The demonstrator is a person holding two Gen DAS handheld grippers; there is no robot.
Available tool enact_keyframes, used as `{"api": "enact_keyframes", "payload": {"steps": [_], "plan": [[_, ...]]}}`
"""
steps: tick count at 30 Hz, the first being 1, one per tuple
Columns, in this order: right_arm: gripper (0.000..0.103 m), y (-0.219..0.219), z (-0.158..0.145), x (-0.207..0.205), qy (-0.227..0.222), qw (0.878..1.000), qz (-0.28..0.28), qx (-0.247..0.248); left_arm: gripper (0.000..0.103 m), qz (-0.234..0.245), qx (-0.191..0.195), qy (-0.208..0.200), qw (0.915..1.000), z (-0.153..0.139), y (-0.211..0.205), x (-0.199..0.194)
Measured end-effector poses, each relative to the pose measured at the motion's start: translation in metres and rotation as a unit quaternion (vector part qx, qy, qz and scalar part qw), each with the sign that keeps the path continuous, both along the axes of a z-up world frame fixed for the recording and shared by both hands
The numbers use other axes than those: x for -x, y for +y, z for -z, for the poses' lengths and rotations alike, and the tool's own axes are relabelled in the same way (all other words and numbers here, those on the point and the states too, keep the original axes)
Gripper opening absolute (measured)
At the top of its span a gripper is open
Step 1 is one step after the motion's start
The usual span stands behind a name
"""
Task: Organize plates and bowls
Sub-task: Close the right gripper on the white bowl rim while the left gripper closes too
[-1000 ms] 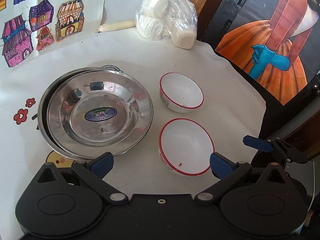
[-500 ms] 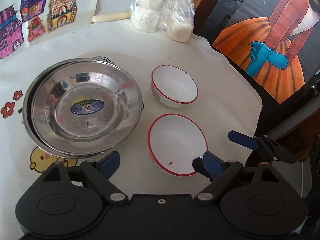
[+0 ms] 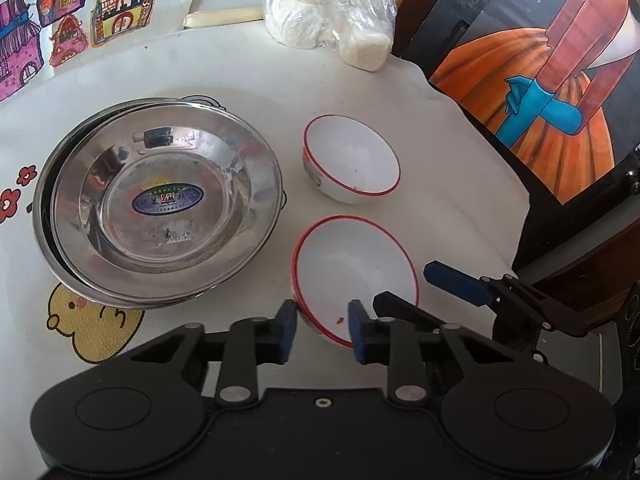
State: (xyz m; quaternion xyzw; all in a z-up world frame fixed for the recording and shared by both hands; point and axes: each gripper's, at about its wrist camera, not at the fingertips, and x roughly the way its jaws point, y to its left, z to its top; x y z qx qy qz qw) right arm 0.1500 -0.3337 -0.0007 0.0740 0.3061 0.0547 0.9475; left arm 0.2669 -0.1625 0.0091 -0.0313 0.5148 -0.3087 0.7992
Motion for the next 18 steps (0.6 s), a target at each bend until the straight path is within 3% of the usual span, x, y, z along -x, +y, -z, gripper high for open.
{"api": "enact_keyframes", "payload": {"steps": [10, 18], "plan": [[0.032, -0.0008, 0.0091, 0.0012, -0.017, 0.998, 0.018, -0.065, 0.020, -0.006, 0.003, -0.012, 0.9999, 0.0028, 0.0045, 0.0022], [0.023, 0.0048, 0.0092, 0.0085, -0.036, 0.995, 0.056, -0.073, 0.018, -0.014, 0.004, -0.020, 0.9997, 0.0037, 0.0071, 0.0077]]}}
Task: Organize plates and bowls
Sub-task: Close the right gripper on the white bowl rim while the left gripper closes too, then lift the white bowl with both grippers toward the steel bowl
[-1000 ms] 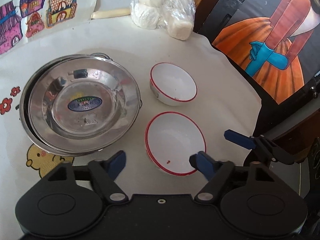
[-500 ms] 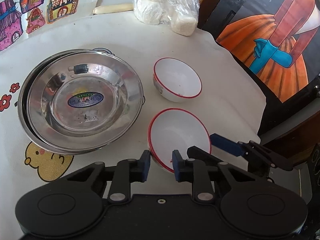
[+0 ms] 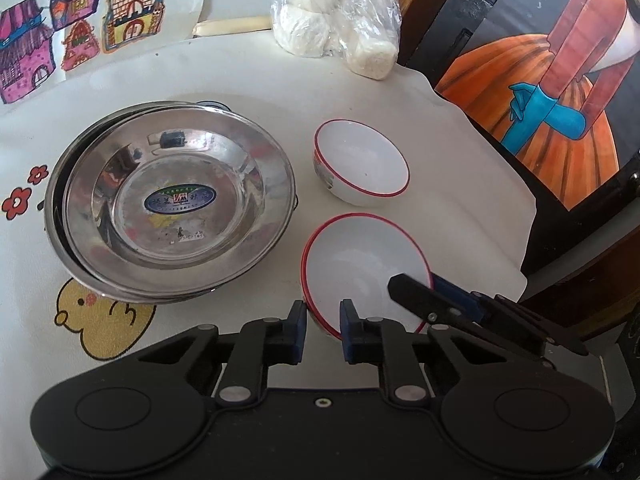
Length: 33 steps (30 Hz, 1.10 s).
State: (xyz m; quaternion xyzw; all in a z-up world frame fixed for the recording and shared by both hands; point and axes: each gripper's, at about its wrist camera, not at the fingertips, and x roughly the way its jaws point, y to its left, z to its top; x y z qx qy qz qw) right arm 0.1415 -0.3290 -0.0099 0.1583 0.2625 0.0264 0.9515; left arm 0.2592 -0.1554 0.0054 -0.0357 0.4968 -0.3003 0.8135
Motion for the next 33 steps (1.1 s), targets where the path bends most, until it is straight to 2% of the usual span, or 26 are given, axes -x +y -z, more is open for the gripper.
{"api": "enact_keyframes", "payload": {"steps": [12, 23, 33], "plan": [[0.022, 0.012, -0.019, 0.016, -0.044, 0.999, 0.015, -0.007, 0.017, -0.011, 0.040, -0.036, 0.9985, -0.022, 0.022, 0.017], [0.022, 0.042, -0.041, 0.036, -0.081, 0.997, -0.014, -0.005, 0.017, -0.035, 0.079, -0.066, 0.9940, -0.045, 0.073, 0.050], [0.022, 0.079, -0.051, 0.054, -0.092, 0.995, -0.048, -0.001, 0.016, -0.055, 0.089, -0.079, 0.9913, -0.053, 0.118, 0.078]]}}
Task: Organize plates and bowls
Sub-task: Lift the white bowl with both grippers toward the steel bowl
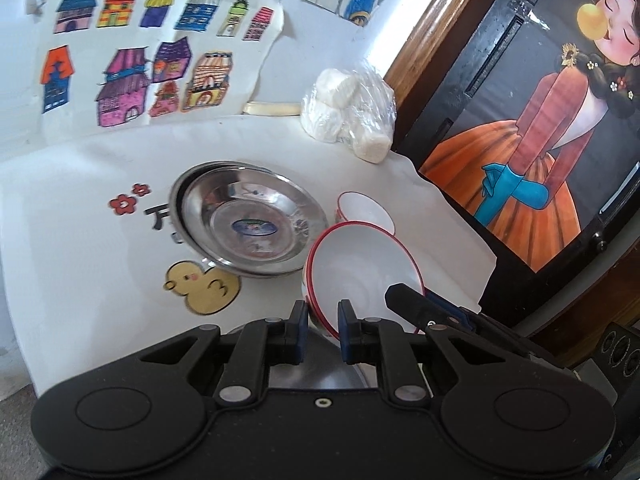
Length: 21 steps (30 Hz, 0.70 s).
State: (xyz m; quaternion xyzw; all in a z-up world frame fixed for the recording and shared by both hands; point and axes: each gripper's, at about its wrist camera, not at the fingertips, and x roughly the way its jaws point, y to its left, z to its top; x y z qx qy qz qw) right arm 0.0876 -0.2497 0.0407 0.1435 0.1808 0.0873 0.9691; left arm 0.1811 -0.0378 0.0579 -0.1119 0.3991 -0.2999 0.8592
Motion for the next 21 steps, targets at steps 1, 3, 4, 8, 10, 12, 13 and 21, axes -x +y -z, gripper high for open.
{"api": "enact_keyframes", "payload": {"steps": [1, 3, 4, 8, 10, 12, 13, 21], "plan": [[0.022, 0.004, 0.000, 0.001, 0.000, 1.000, -0.002, 0.000, 0.016, -0.002, 0.000, 0.000, 1.0000, 0.000, 0.003, 0.002], [0.022, 0.010, -0.001, 0.005, 0.000, 1.000, -0.006, 0.001, 0.016, -0.005, 0.001, 0.000, 1.0000, 0.001, 0.010, 0.006], [0.022, 0.013, 0.000, 0.007, 0.000, 1.000, -0.008, 0.002, 0.016, -0.007, 0.002, 0.001, 1.0000, 0.002, 0.013, 0.008], [0.022, 0.022, 0.001, 0.013, 0.005, 1.000, -0.013, -0.001, 0.016, -0.011, 0.001, 0.004, 0.9999, 0.006, 0.022, 0.014], [0.022, 0.025, 0.004, 0.016, 0.009, 1.000, -0.016, -0.007, 0.016, -0.013, -0.003, 0.008, 0.9999, 0.008, 0.026, 0.017], [0.022, 0.027, 0.006, 0.019, 0.013, 1.000, -0.019, -0.013, 0.016, -0.013, -0.008, 0.013, 0.9998, 0.011, 0.029, 0.020], [0.022, 0.029, 0.007, 0.021, 0.015, 1.000, -0.020, -0.016, 0.016, -0.012, -0.011, 0.016, 0.9997, 0.012, 0.030, 0.021], [0.022, 0.034, 0.019, 0.030, 0.036, 0.998, -0.021, -0.041, 0.016, -0.011, -0.023, 0.033, 0.9991, 0.024, 0.038, 0.028]]}}
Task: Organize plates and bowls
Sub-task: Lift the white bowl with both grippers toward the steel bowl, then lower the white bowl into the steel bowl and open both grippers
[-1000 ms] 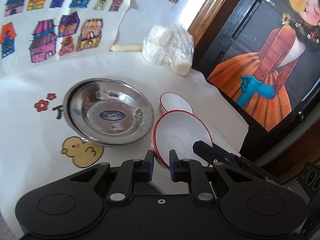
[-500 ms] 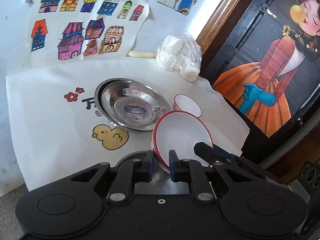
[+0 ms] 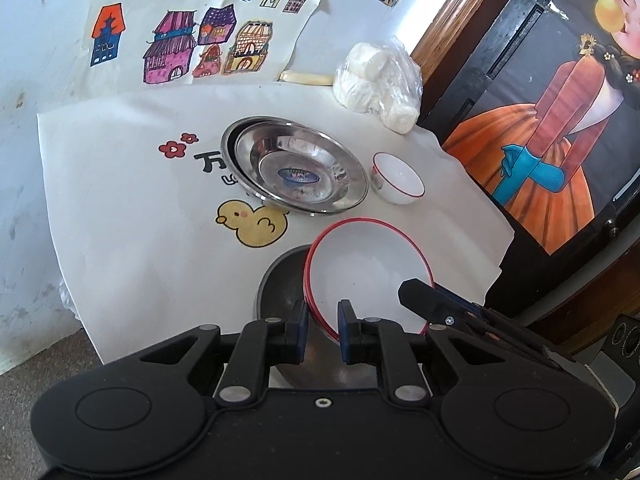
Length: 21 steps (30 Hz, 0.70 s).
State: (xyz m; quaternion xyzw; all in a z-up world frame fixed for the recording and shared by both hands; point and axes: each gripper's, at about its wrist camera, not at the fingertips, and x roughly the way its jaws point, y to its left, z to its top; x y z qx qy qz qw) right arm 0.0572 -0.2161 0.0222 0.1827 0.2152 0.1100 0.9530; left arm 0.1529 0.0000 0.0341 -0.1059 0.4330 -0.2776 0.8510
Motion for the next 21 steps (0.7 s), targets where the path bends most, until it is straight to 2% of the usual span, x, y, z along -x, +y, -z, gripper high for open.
{"api": "enact_keyframes", "payload": {"steps": [8, 21], "plan": [[0.022, -0.005, 0.010, 0.008, 0.010, 0.999, 0.012, -0.036, 0.016, 0.003, 0.006, 0.013, 0.9999, 0.010, 0.003, 0.004], [0.022, -0.002, 0.016, 0.007, 0.026, 0.999, 0.011, -0.033, 0.016, 0.001, 0.000, 0.017, 0.9999, 0.019, 0.003, 0.004]]}}
